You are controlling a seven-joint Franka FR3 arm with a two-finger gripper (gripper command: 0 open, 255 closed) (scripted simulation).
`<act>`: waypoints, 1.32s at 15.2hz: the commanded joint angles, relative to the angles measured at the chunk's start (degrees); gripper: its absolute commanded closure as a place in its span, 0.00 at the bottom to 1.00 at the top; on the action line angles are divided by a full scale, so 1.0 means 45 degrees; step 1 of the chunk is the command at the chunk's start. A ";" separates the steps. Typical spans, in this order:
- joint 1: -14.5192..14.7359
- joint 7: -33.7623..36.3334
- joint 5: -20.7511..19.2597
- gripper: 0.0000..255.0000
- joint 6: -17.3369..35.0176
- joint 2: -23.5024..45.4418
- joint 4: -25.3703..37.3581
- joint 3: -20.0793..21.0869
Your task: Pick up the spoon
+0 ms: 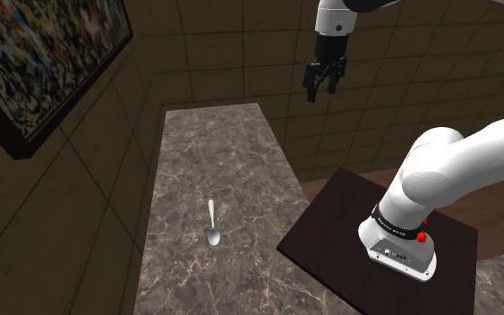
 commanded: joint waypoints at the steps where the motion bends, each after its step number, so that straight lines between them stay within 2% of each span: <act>1: 0.0000 0.0000 0.0000 0.00 0.0000 0.0000 0.0000 0.0000; 10: 0.0477 0.2487 0.1596 0.00 0.3429 0.1484 -0.1912 0.1466; 20: 0.1065 0.4952 0.3063 0.00 0.7677 0.5130 -0.2237 0.3096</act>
